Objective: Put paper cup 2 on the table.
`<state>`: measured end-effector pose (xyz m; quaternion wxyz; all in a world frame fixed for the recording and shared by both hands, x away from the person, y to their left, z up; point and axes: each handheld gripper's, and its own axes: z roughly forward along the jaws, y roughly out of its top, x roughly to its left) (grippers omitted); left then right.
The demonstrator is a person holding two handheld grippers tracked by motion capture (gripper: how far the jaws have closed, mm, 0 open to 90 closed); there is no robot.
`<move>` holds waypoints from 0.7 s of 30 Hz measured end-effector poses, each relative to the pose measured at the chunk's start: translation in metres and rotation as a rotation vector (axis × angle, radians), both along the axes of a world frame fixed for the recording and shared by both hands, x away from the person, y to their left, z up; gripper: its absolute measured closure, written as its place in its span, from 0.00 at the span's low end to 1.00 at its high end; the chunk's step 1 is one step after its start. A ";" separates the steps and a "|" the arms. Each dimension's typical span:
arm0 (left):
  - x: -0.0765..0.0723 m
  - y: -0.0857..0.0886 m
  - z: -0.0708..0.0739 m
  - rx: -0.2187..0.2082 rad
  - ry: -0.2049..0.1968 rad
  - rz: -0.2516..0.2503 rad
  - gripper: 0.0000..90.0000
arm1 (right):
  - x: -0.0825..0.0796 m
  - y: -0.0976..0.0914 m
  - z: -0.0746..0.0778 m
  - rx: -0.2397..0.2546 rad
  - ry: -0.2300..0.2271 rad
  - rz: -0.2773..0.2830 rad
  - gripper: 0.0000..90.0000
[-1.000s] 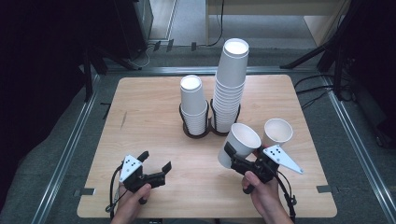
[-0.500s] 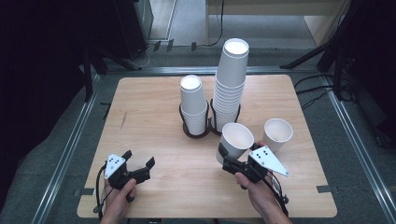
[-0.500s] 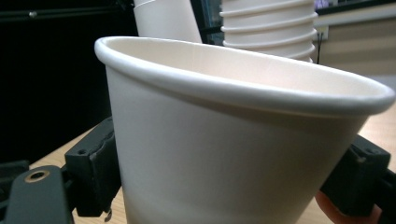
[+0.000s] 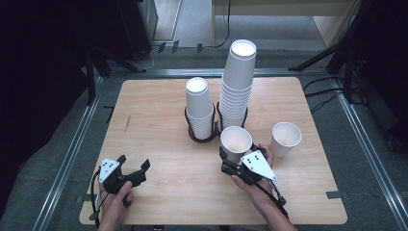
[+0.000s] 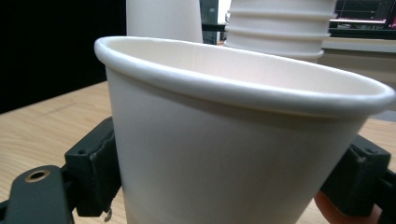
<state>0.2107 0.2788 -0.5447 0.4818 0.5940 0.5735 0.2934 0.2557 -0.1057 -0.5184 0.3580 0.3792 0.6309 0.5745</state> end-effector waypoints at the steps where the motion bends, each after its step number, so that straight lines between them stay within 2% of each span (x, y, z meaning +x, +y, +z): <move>1: 0.000 0.000 -0.001 0.000 0.003 0.001 0.02 | 0.002 0.002 -0.002 -0.009 -0.001 -0.005 0.15; 3: 0.000 0.000 -0.002 0.011 0.007 0.005 0.02 | 0.006 0.005 -0.005 -0.014 0.004 -0.015 0.15; 8: -0.001 0.001 -0.004 -0.001 0.008 0.012 0.02 | 0.015 0.011 -0.009 -0.030 -0.017 -0.025 0.15; 11: -0.001 0.003 -0.005 -0.004 0.013 0.023 0.02 | 0.019 0.015 -0.011 -0.045 -0.031 -0.016 0.15; 15: -0.002 0.006 -0.006 -0.041 0.013 0.026 0.02 | 0.023 0.021 -0.015 -0.062 -0.033 0.008 0.15; 21: -0.002 0.006 -0.008 -0.049 0.016 0.020 0.02 | 0.030 0.028 -0.017 -0.088 -0.037 0.018 0.15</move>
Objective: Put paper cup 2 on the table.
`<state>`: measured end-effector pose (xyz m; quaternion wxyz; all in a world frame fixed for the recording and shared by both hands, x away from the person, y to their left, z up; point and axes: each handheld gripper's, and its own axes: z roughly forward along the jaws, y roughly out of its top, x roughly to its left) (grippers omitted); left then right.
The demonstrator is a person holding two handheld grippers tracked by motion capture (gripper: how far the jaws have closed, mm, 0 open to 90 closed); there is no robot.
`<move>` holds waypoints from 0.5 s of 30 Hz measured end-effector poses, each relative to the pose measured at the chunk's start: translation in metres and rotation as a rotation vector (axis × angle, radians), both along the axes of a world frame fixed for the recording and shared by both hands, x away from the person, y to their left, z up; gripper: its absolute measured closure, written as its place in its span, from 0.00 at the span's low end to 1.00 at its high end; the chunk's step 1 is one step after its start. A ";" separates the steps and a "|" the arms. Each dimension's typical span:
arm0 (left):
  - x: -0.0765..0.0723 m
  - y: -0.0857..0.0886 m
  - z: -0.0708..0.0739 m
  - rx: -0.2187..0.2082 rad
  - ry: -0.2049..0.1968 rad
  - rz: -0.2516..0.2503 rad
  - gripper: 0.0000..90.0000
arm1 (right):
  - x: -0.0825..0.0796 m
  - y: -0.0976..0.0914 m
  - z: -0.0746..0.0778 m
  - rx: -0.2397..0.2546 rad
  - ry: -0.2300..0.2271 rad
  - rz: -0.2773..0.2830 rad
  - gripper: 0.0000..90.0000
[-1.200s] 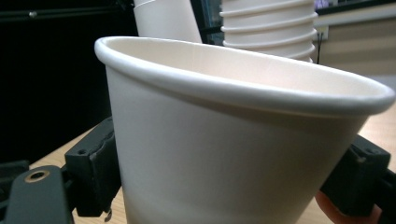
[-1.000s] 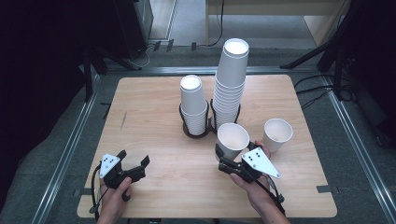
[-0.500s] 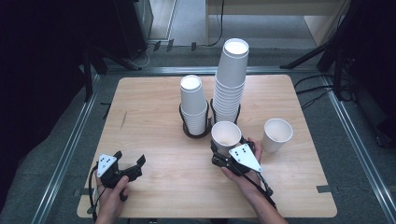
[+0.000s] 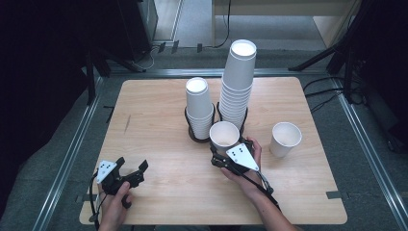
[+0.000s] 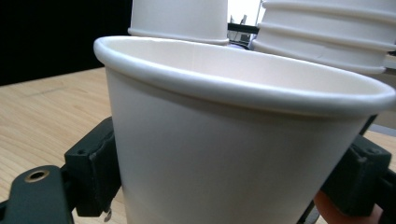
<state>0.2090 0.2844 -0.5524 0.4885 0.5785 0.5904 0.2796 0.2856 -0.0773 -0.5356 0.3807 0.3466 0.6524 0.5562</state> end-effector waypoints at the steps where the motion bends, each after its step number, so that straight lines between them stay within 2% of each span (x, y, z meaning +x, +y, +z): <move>1: 0.000 0.000 0.000 0.000 -0.001 0.000 0.02 | 0.001 0.001 -0.001 -0.006 0.003 0.003 0.15; 4: 0.000 0.001 -0.001 -0.009 -0.003 -0.001 0.02 | 0.002 0.004 -0.003 -0.005 0.027 0.010 0.15; 15: 0.002 0.002 -0.001 -0.024 -0.004 0.000 0.02 | 0.004 0.009 -0.009 -0.045 0.063 0.008 0.15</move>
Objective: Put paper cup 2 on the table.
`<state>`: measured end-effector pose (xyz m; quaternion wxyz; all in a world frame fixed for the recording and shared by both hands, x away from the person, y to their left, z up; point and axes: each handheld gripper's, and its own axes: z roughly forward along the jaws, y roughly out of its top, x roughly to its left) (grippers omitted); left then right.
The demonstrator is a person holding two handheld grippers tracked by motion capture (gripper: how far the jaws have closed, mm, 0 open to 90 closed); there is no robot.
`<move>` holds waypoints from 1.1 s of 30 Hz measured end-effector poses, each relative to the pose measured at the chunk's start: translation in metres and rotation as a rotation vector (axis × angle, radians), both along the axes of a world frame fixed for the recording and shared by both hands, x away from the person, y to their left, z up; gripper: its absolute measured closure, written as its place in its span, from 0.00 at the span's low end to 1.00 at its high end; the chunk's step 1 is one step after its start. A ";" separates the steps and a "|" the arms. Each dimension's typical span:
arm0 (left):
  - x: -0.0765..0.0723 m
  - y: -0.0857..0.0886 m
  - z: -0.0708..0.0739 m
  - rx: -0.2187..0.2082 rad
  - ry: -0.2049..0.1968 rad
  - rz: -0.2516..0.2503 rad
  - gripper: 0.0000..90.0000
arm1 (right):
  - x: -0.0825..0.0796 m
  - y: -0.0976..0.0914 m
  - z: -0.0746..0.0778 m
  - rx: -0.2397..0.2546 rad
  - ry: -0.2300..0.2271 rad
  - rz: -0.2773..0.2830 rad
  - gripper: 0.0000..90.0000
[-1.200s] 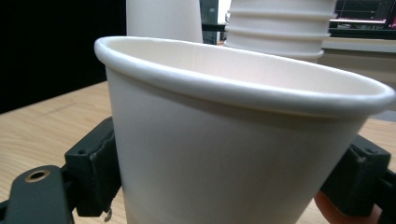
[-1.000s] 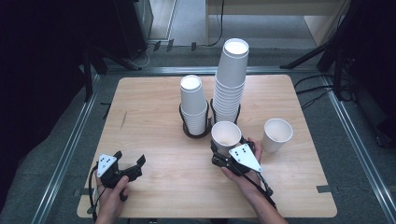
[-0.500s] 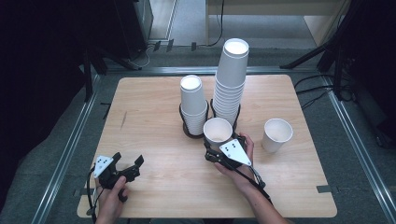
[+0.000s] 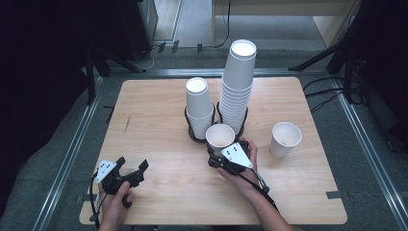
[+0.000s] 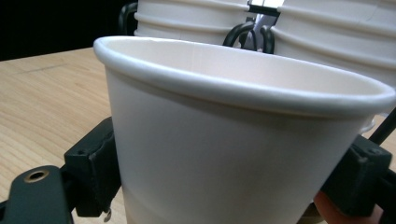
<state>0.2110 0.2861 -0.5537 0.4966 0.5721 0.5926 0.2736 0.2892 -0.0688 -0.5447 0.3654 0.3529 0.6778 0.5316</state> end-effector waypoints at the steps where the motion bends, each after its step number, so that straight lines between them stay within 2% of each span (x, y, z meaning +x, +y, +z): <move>1: 0.000 0.000 0.000 -0.001 0.001 -0.001 0.02 | 0.000 0.000 0.000 -0.006 0.004 -0.001 0.15; 6: 0.001 -0.001 0.000 0.002 0.000 -0.002 0.02 | -0.002 0.002 -0.002 -0.027 0.030 0.007 0.15; 11: 0.002 -0.001 0.000 0.003 0.000 -0.003 0.02 | -0.005 0.004 -0.003 -0.028 0.056 0.022 0.15; 16: 0.002 -0.001 0.000 0.005 -0.002 -0.005 0.02 | -0.008 0.004 -0.003 -0.036 0.066 0.033 0.14; 20: 0.001 0.000 0.000 -0.005 -0.003 -0.003 0.02 | -0.008 0.002 0.000 -0.041 0.094 0.019 0.14; 26: 0.001 0.000 -0.001 -0.009 -0.004 -0.002 0.02 | -0.008 -0.002 0.002 -0.014 0.131 0.015 0.14; 33: 0.002 0.000 0.000 -0.006 -0.002 -0.006 0.02 | -0.011 -0.004 0.005 -0.031 0.156 0.029 0.13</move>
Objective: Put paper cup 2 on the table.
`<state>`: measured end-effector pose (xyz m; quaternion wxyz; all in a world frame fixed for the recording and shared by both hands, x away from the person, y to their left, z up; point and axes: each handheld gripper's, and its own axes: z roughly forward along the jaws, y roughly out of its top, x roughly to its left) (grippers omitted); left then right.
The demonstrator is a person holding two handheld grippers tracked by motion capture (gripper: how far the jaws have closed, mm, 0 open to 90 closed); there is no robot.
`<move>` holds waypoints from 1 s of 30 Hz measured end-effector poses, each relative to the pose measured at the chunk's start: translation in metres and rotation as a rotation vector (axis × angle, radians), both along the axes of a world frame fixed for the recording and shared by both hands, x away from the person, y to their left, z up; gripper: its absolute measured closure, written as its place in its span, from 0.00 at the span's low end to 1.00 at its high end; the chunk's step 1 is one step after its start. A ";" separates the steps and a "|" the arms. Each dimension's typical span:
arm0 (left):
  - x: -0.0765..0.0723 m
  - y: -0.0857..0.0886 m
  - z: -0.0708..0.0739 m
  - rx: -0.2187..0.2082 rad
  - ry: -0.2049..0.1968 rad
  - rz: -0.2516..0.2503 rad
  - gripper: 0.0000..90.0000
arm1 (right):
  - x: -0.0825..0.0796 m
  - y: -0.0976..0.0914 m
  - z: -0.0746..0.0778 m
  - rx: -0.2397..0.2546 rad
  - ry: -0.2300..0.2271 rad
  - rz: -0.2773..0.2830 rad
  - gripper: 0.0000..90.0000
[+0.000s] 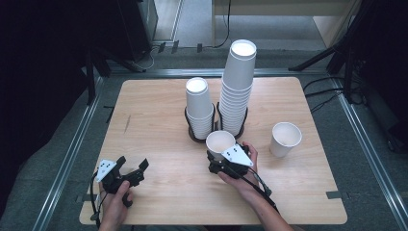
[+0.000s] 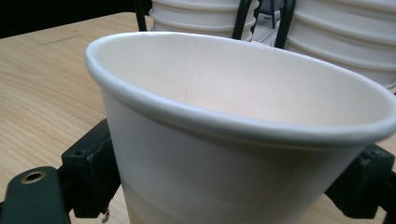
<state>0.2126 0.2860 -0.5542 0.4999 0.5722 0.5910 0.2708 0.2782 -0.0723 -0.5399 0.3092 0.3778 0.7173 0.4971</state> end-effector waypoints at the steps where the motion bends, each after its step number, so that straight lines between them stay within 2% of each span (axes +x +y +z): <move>1: 0.000 0.000 0.000 -0.001 0.000 0.000 0.02 | 0.000 0.000 0.000 0.003 0.004 0.003 0.13; 11: 0.000 0.000 0.000 0.000 0.001 -0.001 0.02 | -0.004 0.001 0.003 0.015 0.024 0.027 0.11; 17: 0.000 0.000 0.000 0.001 0.000 -0.001 0.02 | -0.004 -0.001 0.005 0.024 0.051 0.039 0.00; 30: 0.000 0.000 0.000 0.003 0.001 0.001 0.02 | -0.011 -0.013 0.010 0.034 0.050 0.086 0.00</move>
